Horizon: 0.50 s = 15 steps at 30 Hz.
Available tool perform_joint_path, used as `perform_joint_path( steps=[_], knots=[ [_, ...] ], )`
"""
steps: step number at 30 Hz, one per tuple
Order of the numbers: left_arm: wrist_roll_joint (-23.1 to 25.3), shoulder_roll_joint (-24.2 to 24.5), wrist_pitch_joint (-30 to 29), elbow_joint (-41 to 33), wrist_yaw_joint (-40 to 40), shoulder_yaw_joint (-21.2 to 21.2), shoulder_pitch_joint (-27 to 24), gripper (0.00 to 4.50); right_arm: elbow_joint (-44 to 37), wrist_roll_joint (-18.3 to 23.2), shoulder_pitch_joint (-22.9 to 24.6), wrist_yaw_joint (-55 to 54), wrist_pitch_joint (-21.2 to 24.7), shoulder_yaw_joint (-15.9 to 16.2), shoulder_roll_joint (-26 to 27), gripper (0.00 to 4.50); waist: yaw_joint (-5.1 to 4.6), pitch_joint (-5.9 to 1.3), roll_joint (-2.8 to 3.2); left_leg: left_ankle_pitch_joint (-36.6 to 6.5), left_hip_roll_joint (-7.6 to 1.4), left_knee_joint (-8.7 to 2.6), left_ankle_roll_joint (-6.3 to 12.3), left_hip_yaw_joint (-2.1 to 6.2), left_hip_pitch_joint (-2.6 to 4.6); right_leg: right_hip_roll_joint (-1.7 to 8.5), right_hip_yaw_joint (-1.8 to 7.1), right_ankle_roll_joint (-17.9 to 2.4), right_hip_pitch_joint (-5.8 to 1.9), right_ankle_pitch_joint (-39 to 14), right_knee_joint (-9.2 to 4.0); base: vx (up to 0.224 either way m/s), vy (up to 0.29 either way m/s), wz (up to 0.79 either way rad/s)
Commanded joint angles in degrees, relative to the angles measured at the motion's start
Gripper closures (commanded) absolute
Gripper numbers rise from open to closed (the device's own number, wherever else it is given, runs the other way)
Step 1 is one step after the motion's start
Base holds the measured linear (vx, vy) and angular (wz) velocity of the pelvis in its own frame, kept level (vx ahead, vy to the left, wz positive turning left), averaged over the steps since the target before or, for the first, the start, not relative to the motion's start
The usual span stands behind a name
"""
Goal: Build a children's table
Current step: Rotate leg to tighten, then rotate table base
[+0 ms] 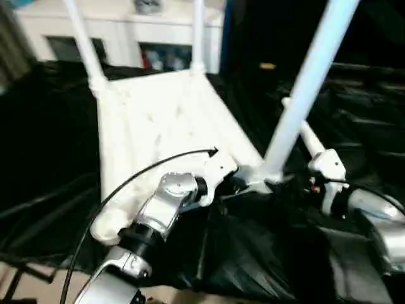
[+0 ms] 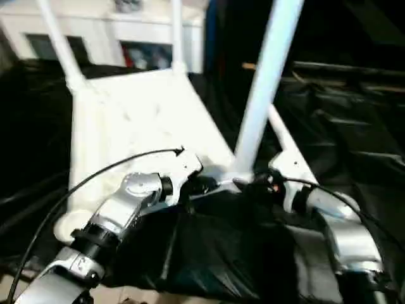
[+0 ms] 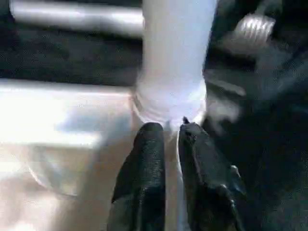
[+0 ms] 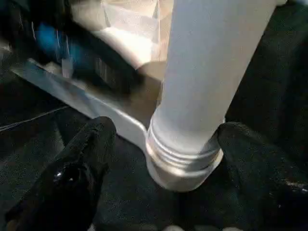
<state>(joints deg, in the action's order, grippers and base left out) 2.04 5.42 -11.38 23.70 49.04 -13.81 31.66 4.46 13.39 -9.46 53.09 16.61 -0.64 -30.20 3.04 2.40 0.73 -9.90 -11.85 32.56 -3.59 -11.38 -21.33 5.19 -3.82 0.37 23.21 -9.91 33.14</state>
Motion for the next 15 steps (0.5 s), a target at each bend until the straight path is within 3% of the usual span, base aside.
perform_joint_path(
  steps=[1, 4, 7, 8, 10, 11, 12, 15],
  knots=[
    [0.47, 2.47, -1.19, -2.37, -1.19, 3.08, -0.41, 3.87, -2.64, 0.63, 1.06, 1.03, 1.95, 1.13, -1.36, 0.69, 0.36, -3.45, -1.33, -9.02, -1.43, -2.76, 7.58, 0.62, 0.13, 2.58, 1.91, -13.16, -3.13, -8.95, -3.31, 0.0, 0.0, 0.0],
    [-0.12, 7.41, -3.9, -5.67, -1.17, 6.47, 0.08, 3.87, -6.44, 1.18, 3.41, 1.93, 3.58, 2.75, -2.86, 0.69, 0.51, -3.29, -0.92, -9.87, -1.49, -2.94, 6.56, 0.66, 0.47, 2.46, 1.92, -12.19, -3.03, -10.94, -3.39, 0.0, 0.0, 0.0],
    [-0.07, 12.24, -5.72, -7.15, -2.59, 10.19, 0.83, 3.87, -8.84, 0.52, 4.88, 2.05, 4.69, 3.55, -3.65, 0.69, 0.62, -3.35, -0.92, -10.22, -1.51, -2.97, 5.71, 0.73, 0.65, 2.45, 1.93, -11.91, -2.93, -11.14, -3.25, 0.0, 0.0, 0.0],
    [1.23, 16.91, -6.84, -6.99, -4.13, 12.35, 0.96, 3.87, -9.48, 0.07, 5.25, 1.52, 5.39, 3.46, -3.72, 0.69, 0.49, -3.22, -0.68, -10.83, -1.47, -3.06, 5.33, 0.73, 0.67, 2.36, 1.89, -11.85, -2.8, -11.74, -3.31, 0.0, 0.0, 0.0],
    [2.32, 19.74, -7.44, -6.59, -4.79, 13.08, 0.66, 3.87, -9.56, -0.05, 5.22, 1.5, 5.61, 3.51, -3.71, 0.69, 0.38, -3.23, -0.43, -11.49, -1.37, -3.15, 4.26, 0.85, 0.8, 2.25, 1.88, -11.19, -2.73, -12.34, -3.21, 0.0, 0.0, 0.0],
    [3.63, 22.6, -7.45, -5.7, -5.47, 13.64, 0.16, 3.87, -9.3, 0.0, 4.94, 1.89, 5.56, 3.83, -3.58, 0.69, 0.35, -3.18, -0.17, -12.21, -1.34, -3.18, 3.7, 0.82, 1.02, 2.17, 1.9, -11.01, -2.55, -13.1, -3.33, 0.0, 0.0, 0.0],
    [4.31, 25.48, -8.6, -4.83, -5.89, 14.84, -0.7, 3.87, -7.42, -0.42, 3.68, 1.7, 5.02, 4.71, -2.58, 0.69, 0.27, -3.18, -0.31, -12.33, -1.33, -3.18, 3.5, 0.79, 0.97, 2.16, 1.95, -10.98, -2.59, -13.09, -3.29, 0.0, 0.0, 0.0],
    [5.55, 29.23, -9.8, -3.09, -6.48, 15.86, -2.16, 4.22, -2.71, -1.98, 0.85, 0.64, 3.49, 6.74, -0.05, 0.69, -0.24, -3.13, -0.14, -12.55, -1.06, -3.27, 2.45, 0.81, 0.8, 2.2, 1.89, -11.33, -2.43, -13.36, -3.15, 0.0, 0.0, 0.0]
  ],
)
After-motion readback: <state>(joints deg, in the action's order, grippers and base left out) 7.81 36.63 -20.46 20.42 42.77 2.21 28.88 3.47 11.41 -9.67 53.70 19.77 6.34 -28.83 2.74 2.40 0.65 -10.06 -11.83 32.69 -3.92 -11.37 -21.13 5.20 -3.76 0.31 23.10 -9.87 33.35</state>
